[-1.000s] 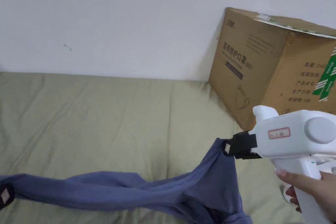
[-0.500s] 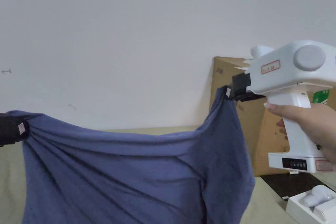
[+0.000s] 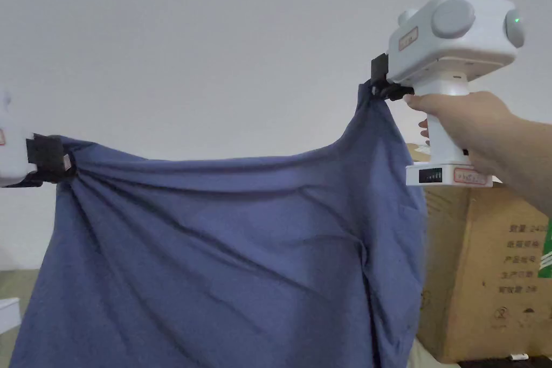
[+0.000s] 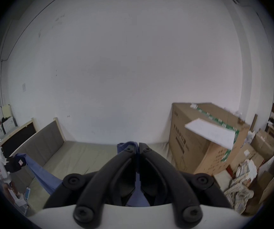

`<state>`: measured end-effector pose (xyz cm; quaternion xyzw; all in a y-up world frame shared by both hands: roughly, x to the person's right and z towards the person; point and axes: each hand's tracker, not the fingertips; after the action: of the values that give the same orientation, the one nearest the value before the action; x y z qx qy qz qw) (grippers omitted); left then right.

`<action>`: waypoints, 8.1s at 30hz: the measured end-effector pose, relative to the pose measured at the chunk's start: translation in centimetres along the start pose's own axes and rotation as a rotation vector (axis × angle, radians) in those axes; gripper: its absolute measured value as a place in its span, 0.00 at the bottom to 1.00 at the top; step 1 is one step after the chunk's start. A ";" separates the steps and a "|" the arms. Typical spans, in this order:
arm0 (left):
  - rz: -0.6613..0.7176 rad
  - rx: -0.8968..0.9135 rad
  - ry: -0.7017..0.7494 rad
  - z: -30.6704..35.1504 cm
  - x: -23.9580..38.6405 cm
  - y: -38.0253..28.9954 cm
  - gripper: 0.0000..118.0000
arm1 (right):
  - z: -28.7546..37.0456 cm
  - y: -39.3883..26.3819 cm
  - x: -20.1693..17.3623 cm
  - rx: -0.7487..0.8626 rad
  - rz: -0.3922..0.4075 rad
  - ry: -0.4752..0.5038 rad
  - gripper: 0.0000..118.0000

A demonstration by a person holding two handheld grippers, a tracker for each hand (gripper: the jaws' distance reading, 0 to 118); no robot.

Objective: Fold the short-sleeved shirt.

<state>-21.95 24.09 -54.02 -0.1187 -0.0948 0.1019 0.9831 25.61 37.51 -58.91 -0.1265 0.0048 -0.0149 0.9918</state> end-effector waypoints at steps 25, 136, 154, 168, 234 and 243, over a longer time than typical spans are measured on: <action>0.103 -0.409 0.060 -9.1 -3.8 -24.4 0.08 | -5.1 -27.7 -0.2 -0.240 -0.031 0.091 0.02; -0.037 -0.662 0.387 -11.7 -15.2 -39.4 0.00 | -29.4 -51.0 3.1 -0.907 0.053 0.081 0.01; -0.054 -0.248 0.207 2.4 -8.0 -17.9 0.00 | -0.5 -28.3 6.5 -0.322 -0.101 0.140 0.01; -0.092 -0.045 0.187 0.7 -4.9 0.0 0.00 | 0.5 -7.7 4.1 -0.053 -0.045 0.031 0.01; 0.034 -0.145 0.094 20.7 -4.3 -34.1 0.88 | 21.9 -48.6 4.4 -0.265 -0.224 0.113 0.84; 0.003 0.200 0.063 23.6 2.3 -33.7 0.00 | 23.8 -46.4 -2.1 0.105 -0.192 0.257 0.00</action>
<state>-18.71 -2.37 -22.58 -0.0234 -0.0528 0.1087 0.9924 22.55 -1.34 -24.21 -0.0714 0.1189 -0.1258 0.9823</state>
